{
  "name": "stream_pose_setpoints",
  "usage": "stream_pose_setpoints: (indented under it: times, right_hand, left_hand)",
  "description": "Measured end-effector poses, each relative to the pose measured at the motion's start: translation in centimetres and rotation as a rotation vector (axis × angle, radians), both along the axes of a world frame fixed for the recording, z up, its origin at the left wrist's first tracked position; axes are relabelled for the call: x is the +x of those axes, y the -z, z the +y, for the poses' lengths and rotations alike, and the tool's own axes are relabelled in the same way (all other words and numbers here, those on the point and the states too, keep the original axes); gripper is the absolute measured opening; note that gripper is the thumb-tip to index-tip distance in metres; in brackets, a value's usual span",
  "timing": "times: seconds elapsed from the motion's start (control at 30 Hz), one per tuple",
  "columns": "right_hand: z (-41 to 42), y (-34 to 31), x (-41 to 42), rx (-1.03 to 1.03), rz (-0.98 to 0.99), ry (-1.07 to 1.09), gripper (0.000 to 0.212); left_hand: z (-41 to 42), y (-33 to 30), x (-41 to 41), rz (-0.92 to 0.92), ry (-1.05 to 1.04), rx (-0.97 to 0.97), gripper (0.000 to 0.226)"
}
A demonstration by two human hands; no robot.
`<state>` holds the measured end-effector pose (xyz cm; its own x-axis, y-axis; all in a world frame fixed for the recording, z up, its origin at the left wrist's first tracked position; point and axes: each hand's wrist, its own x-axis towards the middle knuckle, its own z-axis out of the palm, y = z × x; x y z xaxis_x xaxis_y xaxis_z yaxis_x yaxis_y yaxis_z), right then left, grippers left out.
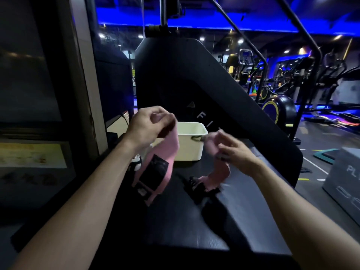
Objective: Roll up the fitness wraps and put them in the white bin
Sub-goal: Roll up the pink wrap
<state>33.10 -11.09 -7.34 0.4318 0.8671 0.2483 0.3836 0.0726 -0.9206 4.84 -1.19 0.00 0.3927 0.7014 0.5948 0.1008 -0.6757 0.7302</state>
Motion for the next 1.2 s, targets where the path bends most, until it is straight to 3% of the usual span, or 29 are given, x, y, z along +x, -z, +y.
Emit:
stream_pose_setpoints:
  times: [0.07, 0.1, 0.17, 0.23, 0.33, 0.53, 0.73, 0.8, 0.93, 1.1, 1.2]
  right_hand:
    - [0.0, 0.0, -1.0, -0.153, -0.231, -0.032, 0.065]
    - [-0.1, -0.1, -1.8, -0.130, -0.288, -0.001, 0.067]
    - [-1.1, -1.2, -3.8, 0.004, -0.115, -0.082, 0.043]
    - [-2.5, -2.6, -5.7, 0.076, 0.144, -0.303, 0.027]
    - [-4.3, -4.1, -7.5, 0.064, 0.168, -0.494, 0.028]
    - [-5.2, -6.1, -7.1, 0.322, 0.078, -0.162, 0.011]
    - [-7.7, -7.4, -5.1, 0.177, 0.163, -0.079, 0.017]
    - [-8.4, -7.2, -4.8, 0.118, 0.227, -0.142, 0.015]
    - [-9.4, -6.5, -3.7, 0.161, 0.269, -0.227, 0.032]
    - [-8.9, -4.9, -1.3, 0.249, 0.210, -0.036, 0.044]
    - [-8.0, -3.6, 0.8, 0.297, 0.188, 0.107, 0.044]
  left_hand:
    - [-0.3, -0.7, 0.9, 0.058, 0.068, 0.054, 0.018]
    - [-0.5, -1.0, 1.3, 0.082, 0.055, 0.101, 0.015]
    - [-1.2, -1.8, 2.4, 0.137, -0.018, 0.215, 0.013]
    - [-1.8, -2.3, 3.4, 0.177, -0.051, 0.265, 0.015]
    - [-2.2, -2.5, 4.7, 0.173, -0.009, 0.196, 0.019]
    - [-2.9, -2.8, 5.5, 0.004, 0.273, -0.028, 0.039]
    - [-2.9, -2.1, 6.6, -0.185, 0.319, -0.156, 0.051]
    - [-3.2, -2.0, 7.5, -0.188, 0.322, -0.125, 0.057]
    - [-4.3, -1.7, 10.3, -0.119, 0.437, -0.153, 0.071]
    - [-4.7, 0.1, 13.6, -0.008, 0.491, -0.138, 0.087]
    - [-4.9, 2.3, 15.2, -0.015, 0.429, -0.226, 0.077]
